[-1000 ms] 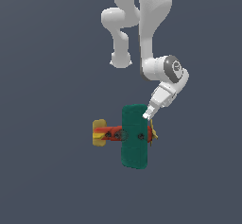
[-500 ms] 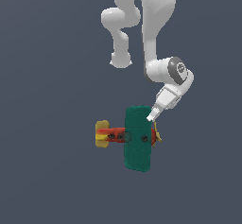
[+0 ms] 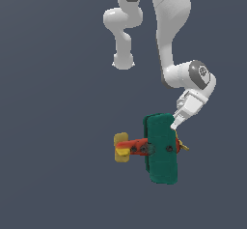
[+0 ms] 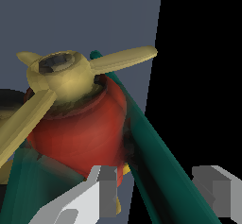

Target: Pick up the object and move it to a goal position.

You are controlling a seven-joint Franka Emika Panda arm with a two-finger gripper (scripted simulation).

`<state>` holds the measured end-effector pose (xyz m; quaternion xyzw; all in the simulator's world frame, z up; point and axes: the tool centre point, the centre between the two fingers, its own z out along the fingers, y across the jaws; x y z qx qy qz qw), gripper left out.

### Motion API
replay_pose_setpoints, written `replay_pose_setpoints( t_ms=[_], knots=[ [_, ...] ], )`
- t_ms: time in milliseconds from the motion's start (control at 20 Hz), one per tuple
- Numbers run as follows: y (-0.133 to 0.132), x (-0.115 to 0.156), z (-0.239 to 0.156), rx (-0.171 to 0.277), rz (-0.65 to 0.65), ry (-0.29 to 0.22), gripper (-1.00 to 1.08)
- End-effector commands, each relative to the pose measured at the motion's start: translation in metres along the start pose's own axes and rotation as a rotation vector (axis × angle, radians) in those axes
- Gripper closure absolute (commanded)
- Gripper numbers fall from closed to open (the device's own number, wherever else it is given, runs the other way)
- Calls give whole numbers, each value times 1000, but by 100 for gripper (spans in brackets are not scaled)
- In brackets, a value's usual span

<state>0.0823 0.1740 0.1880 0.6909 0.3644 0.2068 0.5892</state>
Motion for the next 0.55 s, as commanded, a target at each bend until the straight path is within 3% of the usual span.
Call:
replay_pose_setpoints(
  t_ms=[0,500],
  knots=[
    [2,16,-8,2,2,8,108],
    [6,34,-14,0,2,8,108]
  ],
)
